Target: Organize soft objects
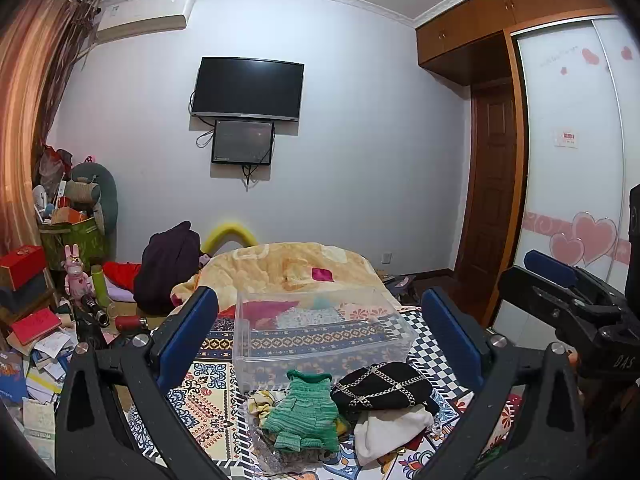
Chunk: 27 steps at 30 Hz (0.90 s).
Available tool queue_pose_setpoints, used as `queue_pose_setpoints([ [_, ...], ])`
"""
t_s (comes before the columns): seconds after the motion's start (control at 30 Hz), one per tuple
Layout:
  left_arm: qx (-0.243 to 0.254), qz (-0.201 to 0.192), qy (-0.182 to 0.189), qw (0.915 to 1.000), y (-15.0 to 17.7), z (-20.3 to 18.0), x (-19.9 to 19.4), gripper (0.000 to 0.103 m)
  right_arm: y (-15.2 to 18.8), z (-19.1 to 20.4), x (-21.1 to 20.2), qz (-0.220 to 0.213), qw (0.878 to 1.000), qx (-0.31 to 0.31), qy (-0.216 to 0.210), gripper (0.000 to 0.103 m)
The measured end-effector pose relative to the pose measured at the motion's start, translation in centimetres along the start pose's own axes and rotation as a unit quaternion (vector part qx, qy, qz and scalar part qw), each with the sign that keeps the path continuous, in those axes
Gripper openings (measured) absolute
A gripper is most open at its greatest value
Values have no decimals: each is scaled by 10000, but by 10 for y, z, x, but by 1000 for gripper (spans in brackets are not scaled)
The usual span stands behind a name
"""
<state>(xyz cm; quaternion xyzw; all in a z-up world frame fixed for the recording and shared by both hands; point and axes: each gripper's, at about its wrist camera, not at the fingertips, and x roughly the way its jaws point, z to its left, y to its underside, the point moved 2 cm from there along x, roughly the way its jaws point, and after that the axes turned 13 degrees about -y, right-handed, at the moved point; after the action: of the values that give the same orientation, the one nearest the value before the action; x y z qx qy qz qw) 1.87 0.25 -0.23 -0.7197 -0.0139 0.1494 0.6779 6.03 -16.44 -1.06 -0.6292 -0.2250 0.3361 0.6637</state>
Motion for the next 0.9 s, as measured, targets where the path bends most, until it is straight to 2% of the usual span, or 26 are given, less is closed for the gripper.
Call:
queue_pose_setpoints([
  [0.9, -1, -6, 6, 10000, 1, -1, 0, 103, -1, 2, -1, -8, 10000, -9, -10, 103],
])
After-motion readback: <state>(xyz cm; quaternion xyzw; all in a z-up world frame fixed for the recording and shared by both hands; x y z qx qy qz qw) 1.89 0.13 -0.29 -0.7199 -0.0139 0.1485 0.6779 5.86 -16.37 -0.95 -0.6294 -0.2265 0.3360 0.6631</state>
